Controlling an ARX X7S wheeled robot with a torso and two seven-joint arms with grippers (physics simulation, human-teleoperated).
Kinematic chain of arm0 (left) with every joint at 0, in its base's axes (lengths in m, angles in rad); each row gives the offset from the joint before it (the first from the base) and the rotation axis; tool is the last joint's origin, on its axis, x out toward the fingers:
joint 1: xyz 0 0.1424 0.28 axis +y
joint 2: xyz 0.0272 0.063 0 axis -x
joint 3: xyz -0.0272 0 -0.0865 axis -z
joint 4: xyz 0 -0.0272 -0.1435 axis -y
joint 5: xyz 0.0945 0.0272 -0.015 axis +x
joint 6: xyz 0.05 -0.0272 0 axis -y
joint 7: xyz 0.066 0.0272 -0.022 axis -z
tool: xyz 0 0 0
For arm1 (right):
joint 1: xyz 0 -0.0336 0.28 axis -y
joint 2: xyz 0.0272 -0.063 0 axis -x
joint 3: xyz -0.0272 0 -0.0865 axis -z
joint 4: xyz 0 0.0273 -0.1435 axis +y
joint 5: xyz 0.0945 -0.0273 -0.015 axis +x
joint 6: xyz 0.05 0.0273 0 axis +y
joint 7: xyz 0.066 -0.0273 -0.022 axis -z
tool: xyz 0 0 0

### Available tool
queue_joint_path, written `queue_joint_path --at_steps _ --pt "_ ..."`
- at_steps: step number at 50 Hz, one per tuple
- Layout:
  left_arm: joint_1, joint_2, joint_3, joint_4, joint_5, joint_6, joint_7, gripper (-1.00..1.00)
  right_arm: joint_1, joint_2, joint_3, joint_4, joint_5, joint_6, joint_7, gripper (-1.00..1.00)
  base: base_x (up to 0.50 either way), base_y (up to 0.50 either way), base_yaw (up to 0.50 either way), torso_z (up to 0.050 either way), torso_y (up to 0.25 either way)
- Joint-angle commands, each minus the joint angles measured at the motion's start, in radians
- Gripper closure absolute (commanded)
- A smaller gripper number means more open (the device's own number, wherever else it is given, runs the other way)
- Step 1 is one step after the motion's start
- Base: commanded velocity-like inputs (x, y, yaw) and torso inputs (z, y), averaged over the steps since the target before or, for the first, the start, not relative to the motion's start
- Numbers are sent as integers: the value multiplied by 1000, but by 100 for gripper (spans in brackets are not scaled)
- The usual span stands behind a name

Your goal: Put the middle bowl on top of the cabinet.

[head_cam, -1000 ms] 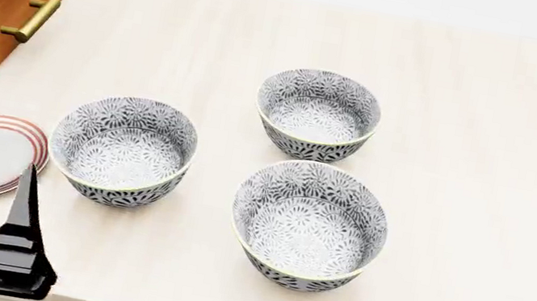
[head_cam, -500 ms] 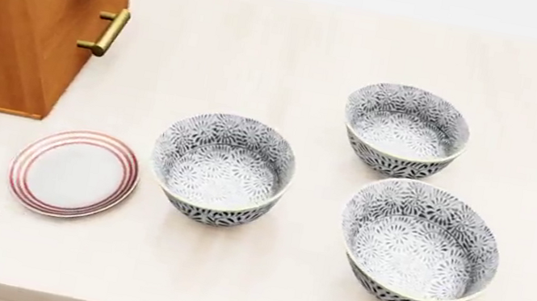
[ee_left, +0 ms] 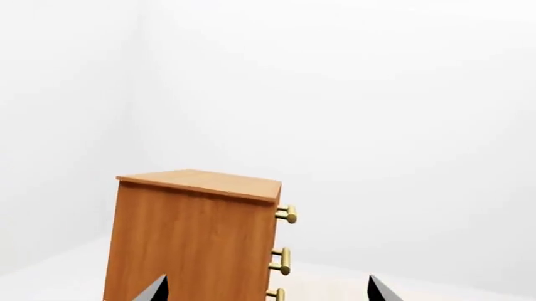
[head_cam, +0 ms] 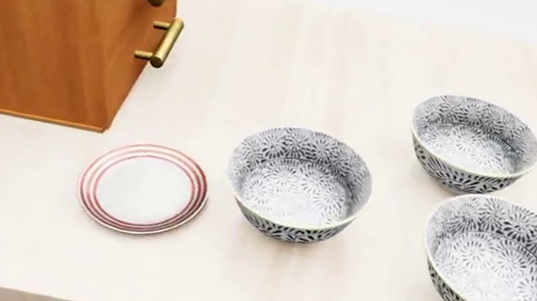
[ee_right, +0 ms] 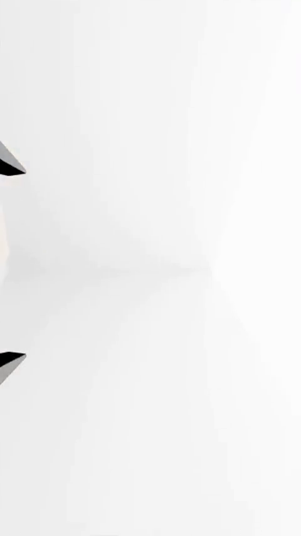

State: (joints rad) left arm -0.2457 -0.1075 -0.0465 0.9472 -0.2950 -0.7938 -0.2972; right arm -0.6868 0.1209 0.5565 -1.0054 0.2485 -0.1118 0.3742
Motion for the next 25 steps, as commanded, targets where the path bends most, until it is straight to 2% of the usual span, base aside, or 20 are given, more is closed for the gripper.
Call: queue_joint_path --at_steps 1,19,25 --pt "-8 -8 -7 6 -31 -10 -18 -100 -16 0 23 1 47 -23 12 -100 500 0 0 0 0" --pt "-9 -26 -4 12 -62 -10 -42 -100 -25 3 21 -4 13 -19 21 -100 500 0 0 0 0" --pt "-8 -31 -3 10 -71 -7 -49 -100 -33 -6 25 -7 8 -40 23 -100 0 0 0 0 0"
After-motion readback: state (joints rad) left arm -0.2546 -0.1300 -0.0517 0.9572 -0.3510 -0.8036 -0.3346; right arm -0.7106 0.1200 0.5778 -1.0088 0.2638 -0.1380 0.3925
